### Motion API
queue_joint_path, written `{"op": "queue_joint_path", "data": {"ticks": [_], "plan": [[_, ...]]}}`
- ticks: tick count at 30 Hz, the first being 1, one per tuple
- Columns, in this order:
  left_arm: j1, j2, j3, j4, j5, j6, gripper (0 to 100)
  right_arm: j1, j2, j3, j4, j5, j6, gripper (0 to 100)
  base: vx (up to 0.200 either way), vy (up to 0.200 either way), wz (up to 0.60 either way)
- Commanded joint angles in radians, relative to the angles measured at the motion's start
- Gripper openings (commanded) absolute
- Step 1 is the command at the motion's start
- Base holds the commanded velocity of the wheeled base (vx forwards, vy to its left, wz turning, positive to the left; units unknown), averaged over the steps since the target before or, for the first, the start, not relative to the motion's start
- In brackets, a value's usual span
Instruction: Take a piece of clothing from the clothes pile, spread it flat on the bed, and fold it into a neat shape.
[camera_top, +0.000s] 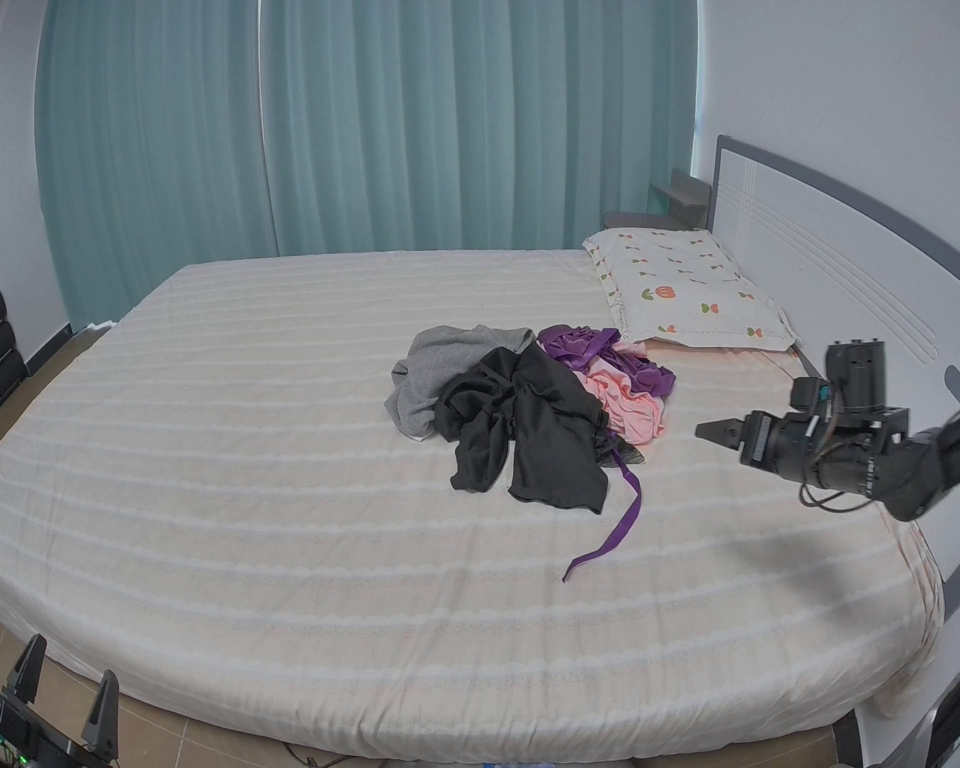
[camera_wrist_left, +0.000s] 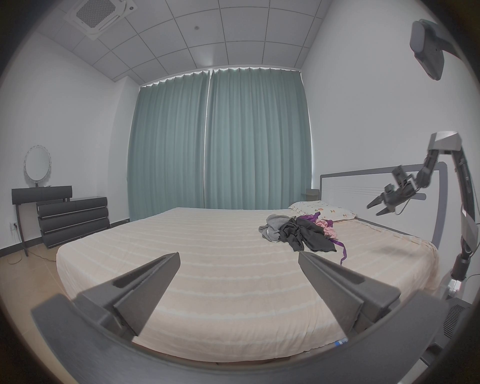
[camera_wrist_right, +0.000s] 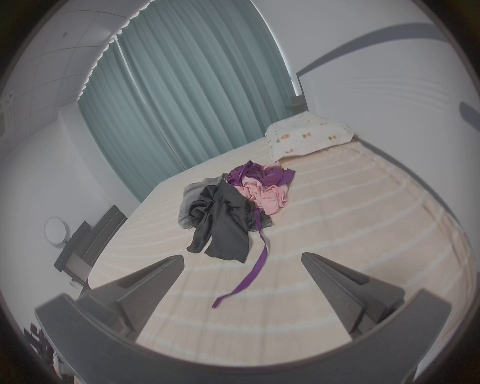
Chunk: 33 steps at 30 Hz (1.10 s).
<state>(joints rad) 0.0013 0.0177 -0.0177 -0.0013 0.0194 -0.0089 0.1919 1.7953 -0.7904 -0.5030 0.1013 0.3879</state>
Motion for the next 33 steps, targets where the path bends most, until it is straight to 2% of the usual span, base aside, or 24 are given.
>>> {"op": "queue_joint_path", "data": {"ticks": [1,7,16,21,33], "plan": [[0.0,-0.018,0.018,0.0,0.001,0.0,100,0.061,0.558,-0.388,-0.077,-0.02,0.152,100,0.0,0.0,0.0],[0.0,-0.018,0.018,0.0,0.001,0.0,100,0.063,0.661,-0.483,-0.071,-0.034,0.212,100,0.0,0.0,0.0],[0.0,-0.018,0.018,0.0,0.001,0.0,100,0.073,0.751,-0.616,-0.069,-0.06,0.213,100,0.0,0.0,0.0],[0.0,-0.018,0.018,0.0,0.001,0.0,100,0.104,0.812,-0.698,-0.069,-0.06,0.215,100,0.0,0.0,0.0],[0.0,-0.018,0.018,0.0,0.001,0.0,100,0.135,0.904,-0.796,-0.068,-0.058,0.217,100,0.0,0.0,0.0]]}}
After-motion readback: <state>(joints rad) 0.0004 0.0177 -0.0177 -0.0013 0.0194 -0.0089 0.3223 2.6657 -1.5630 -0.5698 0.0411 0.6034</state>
